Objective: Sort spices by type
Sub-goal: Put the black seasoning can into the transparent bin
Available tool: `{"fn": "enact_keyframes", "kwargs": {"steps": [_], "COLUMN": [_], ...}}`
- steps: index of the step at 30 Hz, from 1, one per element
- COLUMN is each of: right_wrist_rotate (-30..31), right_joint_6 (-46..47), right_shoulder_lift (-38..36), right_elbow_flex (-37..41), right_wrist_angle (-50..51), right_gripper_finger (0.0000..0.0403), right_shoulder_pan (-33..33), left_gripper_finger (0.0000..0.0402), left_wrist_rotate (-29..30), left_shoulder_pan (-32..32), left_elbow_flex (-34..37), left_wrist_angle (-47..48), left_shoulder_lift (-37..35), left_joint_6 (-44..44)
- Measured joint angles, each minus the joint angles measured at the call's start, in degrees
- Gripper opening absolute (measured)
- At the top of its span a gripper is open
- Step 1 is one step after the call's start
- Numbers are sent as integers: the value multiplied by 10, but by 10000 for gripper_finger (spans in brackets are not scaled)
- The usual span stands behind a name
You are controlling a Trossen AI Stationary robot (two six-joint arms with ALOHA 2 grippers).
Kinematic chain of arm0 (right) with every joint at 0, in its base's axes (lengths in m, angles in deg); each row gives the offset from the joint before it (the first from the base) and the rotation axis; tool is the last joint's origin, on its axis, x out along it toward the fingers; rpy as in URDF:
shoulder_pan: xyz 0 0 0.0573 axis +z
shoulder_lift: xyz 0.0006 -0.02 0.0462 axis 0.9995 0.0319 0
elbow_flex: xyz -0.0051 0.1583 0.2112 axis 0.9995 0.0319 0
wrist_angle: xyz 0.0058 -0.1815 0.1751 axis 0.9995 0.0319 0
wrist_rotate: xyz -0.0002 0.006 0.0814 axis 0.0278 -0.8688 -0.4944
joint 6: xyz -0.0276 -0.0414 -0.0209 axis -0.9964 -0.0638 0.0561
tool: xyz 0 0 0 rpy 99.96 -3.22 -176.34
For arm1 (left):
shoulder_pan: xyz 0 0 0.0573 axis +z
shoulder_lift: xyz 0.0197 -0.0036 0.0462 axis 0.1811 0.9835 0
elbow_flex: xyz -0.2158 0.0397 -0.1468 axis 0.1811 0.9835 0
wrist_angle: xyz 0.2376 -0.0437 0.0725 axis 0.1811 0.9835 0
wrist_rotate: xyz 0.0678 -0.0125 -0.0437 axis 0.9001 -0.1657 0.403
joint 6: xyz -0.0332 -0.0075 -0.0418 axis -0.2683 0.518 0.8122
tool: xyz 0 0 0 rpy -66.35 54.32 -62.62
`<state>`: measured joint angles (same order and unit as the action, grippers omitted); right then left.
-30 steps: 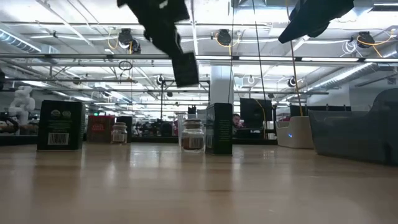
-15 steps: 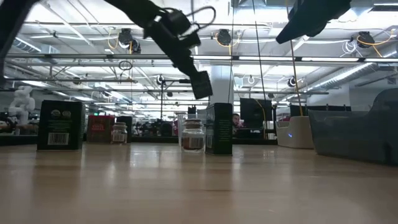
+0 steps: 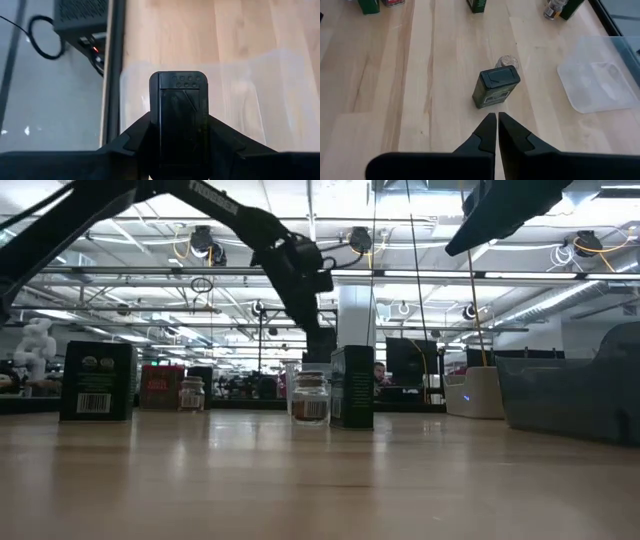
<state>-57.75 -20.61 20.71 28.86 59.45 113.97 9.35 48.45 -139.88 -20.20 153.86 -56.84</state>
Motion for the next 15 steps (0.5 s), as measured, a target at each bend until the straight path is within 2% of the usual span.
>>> {"fn": "enact_keyframes", "kwargs": {"steps": [10, 15], "right_wrist_rotate": [0, 0], "right_joint_6": [-13, -13], "right_shoulder_lift": [0, 0], "right_elbow_flex": [0, 0], "right_wrist_angle": [0, -1], "right_gripper_finger": [0, 0], "right_shoulder_pan": [-10, -17], "left_gripper_finger": [143, 145], "left_wrist_rotate": [8, 9], "left_shoulder_pan": [22, 33], "left_elbow_flex": [0, 0], "left_wrist_angle": [-6, -5], "left_shoulder_lift": [26, 26], "left_joint_6": [-6, 26]}}
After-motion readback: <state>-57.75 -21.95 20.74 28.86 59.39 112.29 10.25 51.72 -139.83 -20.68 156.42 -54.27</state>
